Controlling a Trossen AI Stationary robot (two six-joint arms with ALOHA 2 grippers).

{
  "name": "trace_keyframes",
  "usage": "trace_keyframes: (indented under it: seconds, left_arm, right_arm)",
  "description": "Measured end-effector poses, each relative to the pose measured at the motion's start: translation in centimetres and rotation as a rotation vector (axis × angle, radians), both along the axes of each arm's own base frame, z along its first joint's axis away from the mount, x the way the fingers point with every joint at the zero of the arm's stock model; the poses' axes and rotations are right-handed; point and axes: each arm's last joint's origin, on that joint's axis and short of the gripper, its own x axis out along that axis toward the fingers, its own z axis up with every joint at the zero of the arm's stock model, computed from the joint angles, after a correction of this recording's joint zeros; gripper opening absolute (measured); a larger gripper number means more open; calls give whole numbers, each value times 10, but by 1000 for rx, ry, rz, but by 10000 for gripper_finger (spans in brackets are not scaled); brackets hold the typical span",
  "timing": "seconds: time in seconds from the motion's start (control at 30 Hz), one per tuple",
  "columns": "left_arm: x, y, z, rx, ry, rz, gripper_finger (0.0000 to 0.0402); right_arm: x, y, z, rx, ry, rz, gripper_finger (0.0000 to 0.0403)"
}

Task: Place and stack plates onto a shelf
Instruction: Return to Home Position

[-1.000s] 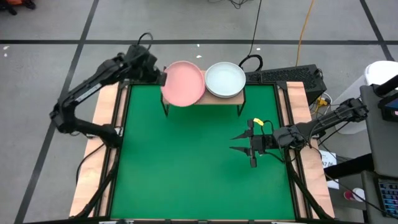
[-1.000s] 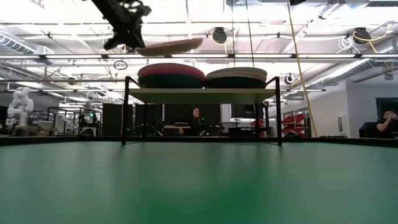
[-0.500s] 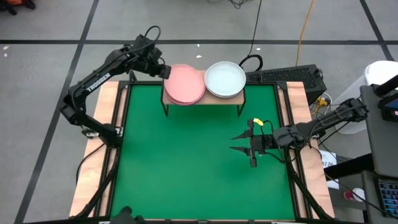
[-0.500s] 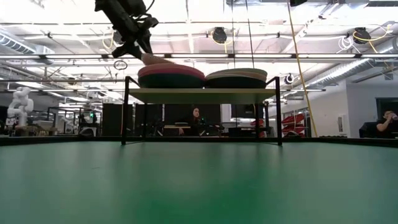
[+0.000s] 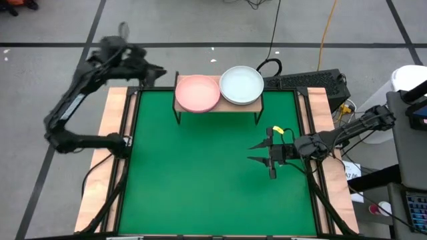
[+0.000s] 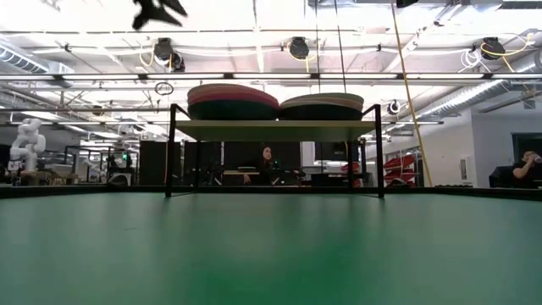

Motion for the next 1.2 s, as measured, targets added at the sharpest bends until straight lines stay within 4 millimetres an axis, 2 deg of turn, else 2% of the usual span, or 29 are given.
trace_keyframes:
  seconds: [0.17,0.33,0.47,0.57,0.73,0.87,1.07,1.2]
  left_arm:
    - [-28,-55,24,221,-74,-130,138]
    - [-52,-93,19,329,-133,-224,126]
    - [-62,-108,-7,385,-217,-280,100]
    - [-64,-111,-35,417,-282,-298,80]
    - [-56,-111,-84,427,-341,-321,44]
    - [-50,-110,-115,434,-362,-344,8]
    - [-46,-108,-153,492,-418,-344,4]
    - [-44,-108,-176,504,-455,-361,3]
  right_arm:
    - [-10,-17,6,16,4,-66,100]
    - [-38,-36,22,17,-58,-125,55]
    - [-64,-44,33,17,-125,-132,13]
    - [-74,-46,34,23,-206,-126,4]
    - [-73,-45,5,-16,-203,-115,1]
    - [-81,-48,-9,28,-244,-159,1]
    - [-108,-55,-20,37,-389,-162,0]
    - [-115,-56,-46,54,-436,-162,0]
